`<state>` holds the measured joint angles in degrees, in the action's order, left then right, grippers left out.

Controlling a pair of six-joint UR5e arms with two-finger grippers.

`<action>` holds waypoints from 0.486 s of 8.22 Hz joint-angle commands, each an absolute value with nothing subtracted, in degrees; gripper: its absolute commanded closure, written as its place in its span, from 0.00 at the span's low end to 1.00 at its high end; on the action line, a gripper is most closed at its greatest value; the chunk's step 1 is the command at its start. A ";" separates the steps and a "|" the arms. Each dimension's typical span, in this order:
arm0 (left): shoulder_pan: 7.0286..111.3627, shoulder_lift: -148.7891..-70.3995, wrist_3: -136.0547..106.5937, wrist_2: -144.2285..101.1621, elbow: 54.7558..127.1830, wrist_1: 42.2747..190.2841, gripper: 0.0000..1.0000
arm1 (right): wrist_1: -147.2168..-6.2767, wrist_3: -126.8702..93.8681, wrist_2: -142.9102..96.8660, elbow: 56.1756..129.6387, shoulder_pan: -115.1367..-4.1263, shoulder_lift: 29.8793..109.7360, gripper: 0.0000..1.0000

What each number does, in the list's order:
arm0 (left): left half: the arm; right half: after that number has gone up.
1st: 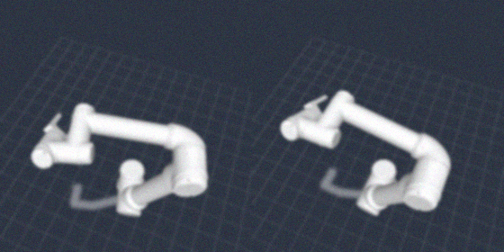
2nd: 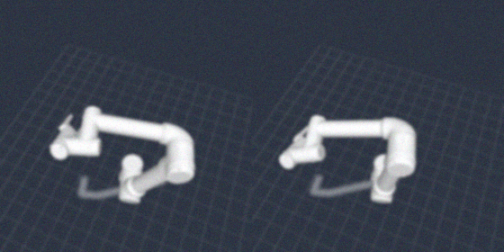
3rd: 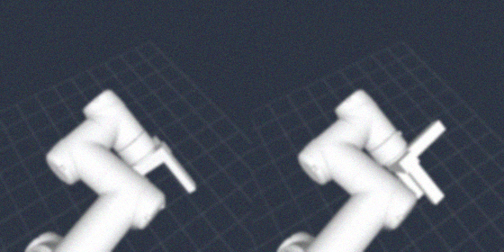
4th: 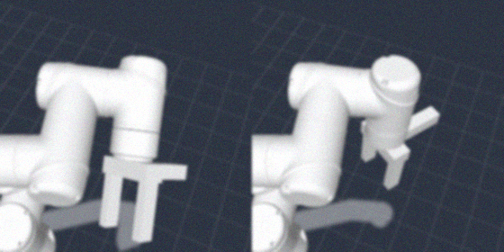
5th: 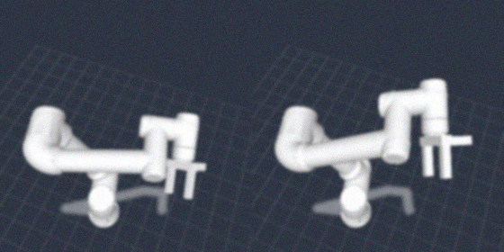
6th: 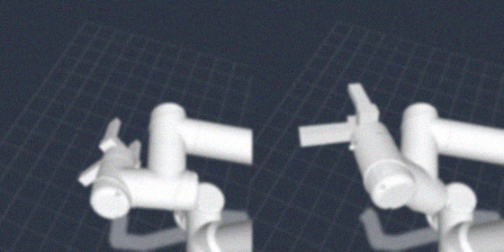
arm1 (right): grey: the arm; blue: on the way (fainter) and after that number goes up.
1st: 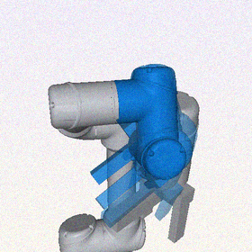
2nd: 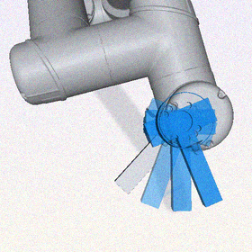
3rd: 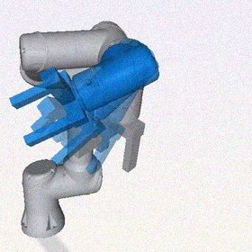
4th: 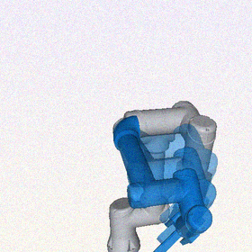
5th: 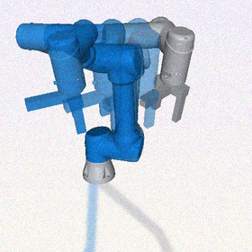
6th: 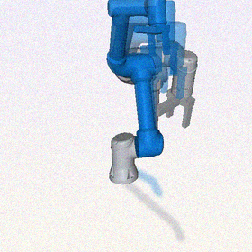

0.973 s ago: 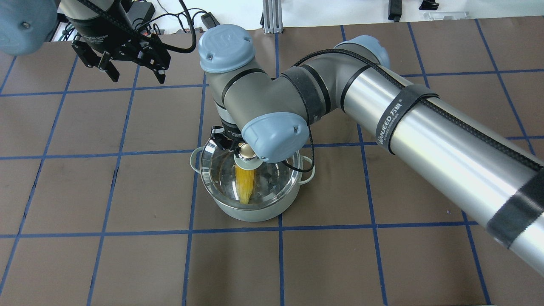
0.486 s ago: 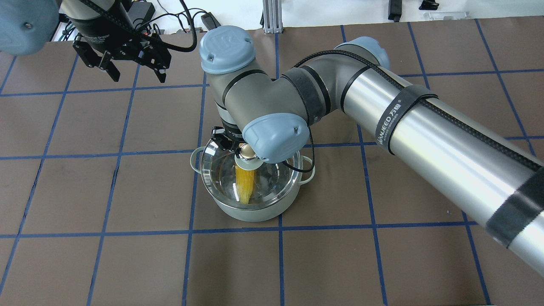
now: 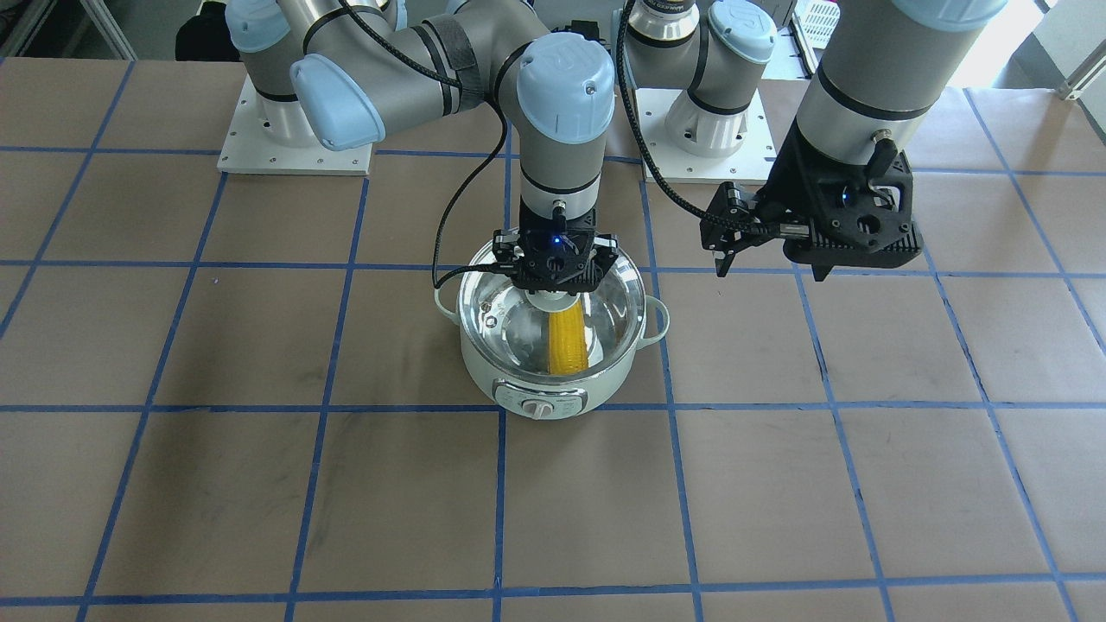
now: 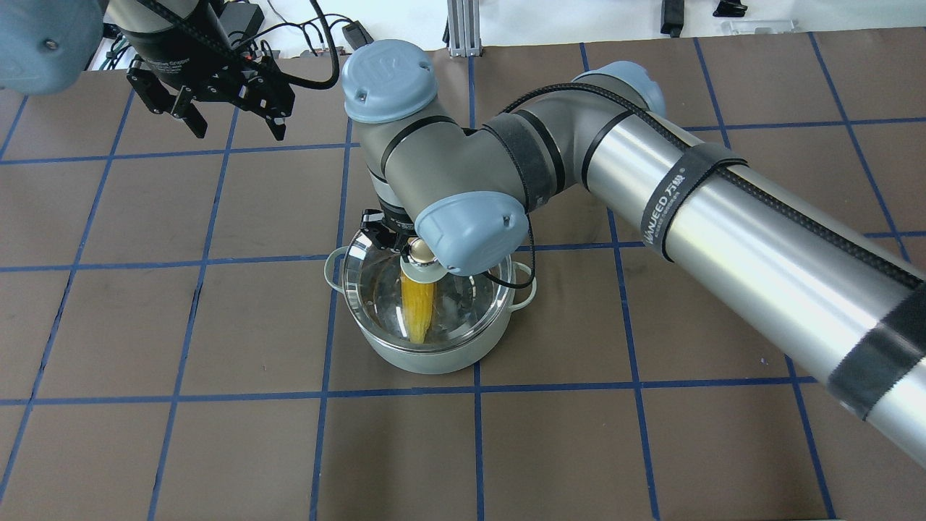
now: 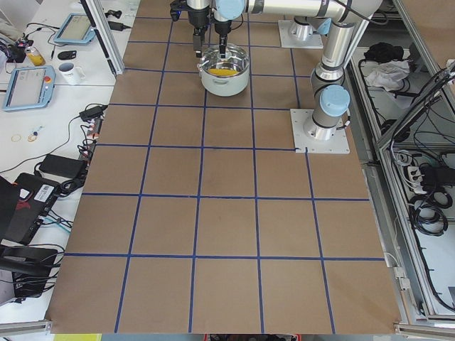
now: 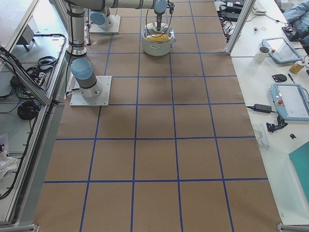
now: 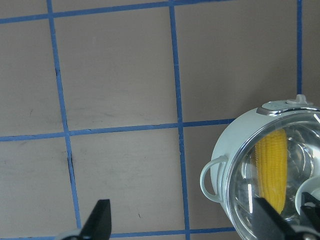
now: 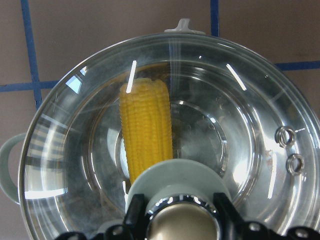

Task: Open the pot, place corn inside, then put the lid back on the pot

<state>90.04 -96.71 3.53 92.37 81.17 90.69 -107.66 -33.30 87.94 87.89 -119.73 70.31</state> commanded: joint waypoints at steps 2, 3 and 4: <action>90.09 -96.68 3.60 92.37 81.21 90.70 0.00 | -107.84 -33.40 88.42 87.98 -119.79 70.31 0.73; 90.09 -96.68 3.95 92.29 81.21 90.70 0.00 | -108.10 -33.31 88.42 88.07 -119.79 70.31 0.72; 90.09 -96.68 3.87 92.37 81.12 90.70 0.00 | -108.19 -33.31 88.50 88.07 -119.79 70.23 0.67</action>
